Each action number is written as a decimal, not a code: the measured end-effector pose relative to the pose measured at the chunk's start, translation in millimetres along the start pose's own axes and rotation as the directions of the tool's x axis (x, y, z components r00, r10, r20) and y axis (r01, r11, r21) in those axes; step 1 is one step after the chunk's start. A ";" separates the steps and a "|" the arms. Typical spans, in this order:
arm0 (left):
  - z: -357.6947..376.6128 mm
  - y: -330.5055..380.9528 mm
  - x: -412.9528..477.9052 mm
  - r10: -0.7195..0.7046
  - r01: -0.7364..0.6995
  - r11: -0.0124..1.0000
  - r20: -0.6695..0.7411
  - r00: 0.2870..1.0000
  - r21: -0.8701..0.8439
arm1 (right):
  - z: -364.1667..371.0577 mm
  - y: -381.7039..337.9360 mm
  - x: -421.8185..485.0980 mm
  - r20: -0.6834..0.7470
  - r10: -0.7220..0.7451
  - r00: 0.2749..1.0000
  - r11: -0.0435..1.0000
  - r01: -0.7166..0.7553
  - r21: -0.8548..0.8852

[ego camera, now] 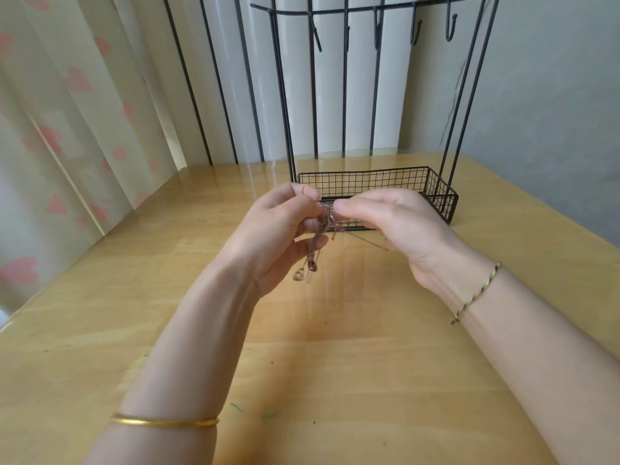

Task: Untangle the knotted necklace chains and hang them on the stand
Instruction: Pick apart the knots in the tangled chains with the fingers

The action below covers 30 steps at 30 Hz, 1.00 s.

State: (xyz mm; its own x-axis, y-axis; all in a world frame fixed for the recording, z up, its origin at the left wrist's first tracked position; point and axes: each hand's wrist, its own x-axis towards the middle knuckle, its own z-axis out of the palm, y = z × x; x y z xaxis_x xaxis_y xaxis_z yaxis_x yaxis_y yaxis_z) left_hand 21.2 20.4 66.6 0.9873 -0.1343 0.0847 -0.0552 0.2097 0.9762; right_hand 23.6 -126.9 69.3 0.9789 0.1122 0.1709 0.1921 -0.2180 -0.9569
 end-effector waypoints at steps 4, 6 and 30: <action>-2.7 -0.5 0.2 0.022 -0.022 0.998 -0.013 1.000 0.064 | 3.5 4.1 0.3 0.019 -0.073 0.997 0.997 0.072 0.018; -4.6 0.0 0.2 0.027 -0.026 0.996 -0.014 1.000 0.083 | 5.8 5.5 0.9 -0.011 -0.092 0.996 0.996 0.092 -0.005; -3.0 1.5 2.9 -0.003 0.000 1.000 -0.218 0.976 -0.014 | -2.3 9.4 7.1 0.216 0.170 0.961 0.808 -0.262 0.528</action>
State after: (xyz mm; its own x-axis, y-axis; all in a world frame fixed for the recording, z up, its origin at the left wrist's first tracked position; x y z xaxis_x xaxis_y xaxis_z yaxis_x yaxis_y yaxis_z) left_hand 24.4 23.2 67.8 0.9962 0.0798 0.0361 -0.0531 0.2229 0.9734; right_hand 32.4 -130.3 62.0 0.9587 0.2802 -0.0493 -0.1381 0.3067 -0.9417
